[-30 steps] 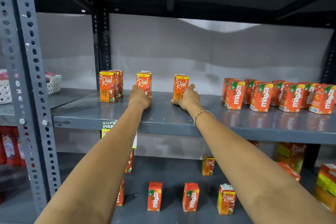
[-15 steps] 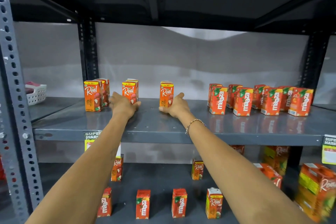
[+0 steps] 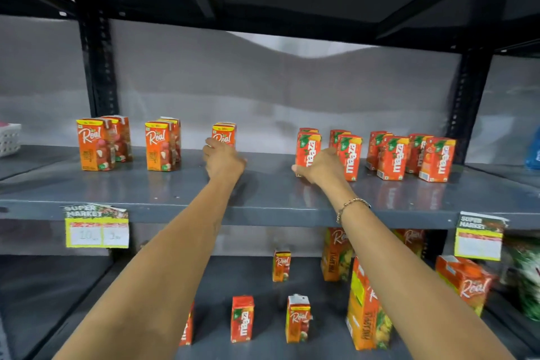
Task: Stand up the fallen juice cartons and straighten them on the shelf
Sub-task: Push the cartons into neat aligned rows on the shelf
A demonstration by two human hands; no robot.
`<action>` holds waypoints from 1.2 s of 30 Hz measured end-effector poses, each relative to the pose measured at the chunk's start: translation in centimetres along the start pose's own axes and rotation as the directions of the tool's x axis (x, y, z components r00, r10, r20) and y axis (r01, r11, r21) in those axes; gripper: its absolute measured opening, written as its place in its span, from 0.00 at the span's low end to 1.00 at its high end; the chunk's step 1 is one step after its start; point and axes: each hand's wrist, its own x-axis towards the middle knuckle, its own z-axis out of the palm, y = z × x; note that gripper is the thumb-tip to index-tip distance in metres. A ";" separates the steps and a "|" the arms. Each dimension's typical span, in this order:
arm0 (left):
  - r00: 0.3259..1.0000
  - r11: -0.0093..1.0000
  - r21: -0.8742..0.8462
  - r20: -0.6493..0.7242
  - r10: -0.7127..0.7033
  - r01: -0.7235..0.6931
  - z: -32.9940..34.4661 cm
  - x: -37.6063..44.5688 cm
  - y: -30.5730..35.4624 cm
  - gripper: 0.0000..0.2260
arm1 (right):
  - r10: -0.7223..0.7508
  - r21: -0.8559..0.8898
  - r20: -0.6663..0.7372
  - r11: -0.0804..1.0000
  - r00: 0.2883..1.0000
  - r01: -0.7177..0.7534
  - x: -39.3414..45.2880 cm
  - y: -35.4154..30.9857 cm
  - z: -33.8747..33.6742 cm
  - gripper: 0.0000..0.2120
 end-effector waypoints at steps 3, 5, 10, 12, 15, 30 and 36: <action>0.997 0.999 0.045 -0.070 0.013 -0.010 0.1 0.0 -0.2 0.34 | 0.001 -0.010 0.051 1.000 0.999 -0.001 0.5 0.2 0.2 0.37; 0.998 0.998 0.064 -0.061 0.015 -0.011 0.0 0.2 -0.3 0.32 | 0.019 0.005 0.067 1.000 0.998 -0.019 1.1 0.4 0.6 0.37; 1.000 0.998 0.060 0.009 0.030 -0.031 -0.2 0.2 -0.3 0.31 | 0.044 0.035 0.092 0.998 0.995 -0.048 1.9 0.5 0.9 0.35; 1.000 0.998 0.065 0.019 0.016 -0.018 -0.3 0.0 -0.3 0.32 | 0.037 0.024 0.100 0.999 0.994 -0.039 2.0 0.6 1.0 0.35; 0.995 0.989 0.145 -0.095 0.029 -0.015 -0.4 -1.2 0.4 0.37 | 0.023 0.022 0.132 0.999 0.991 -0.026 1.7 1.8 0.4 0.31; 0.978 0.997 -0.069 0.205 0.033 -0.020 10.7 -7.9 10.9 0.35 | 0.101 -0.030 0.070 0.995 0.992 -0.099 4.2 6.9 -3.3 0.33; 0.977 0.992 0.062 0.192 0.093 -0.107 11.5 -8.0 11.7 0.28 | 0.073 -0.012 0.046 0.997 0.996 -0.072 5.5 8.1 -3.4 0.31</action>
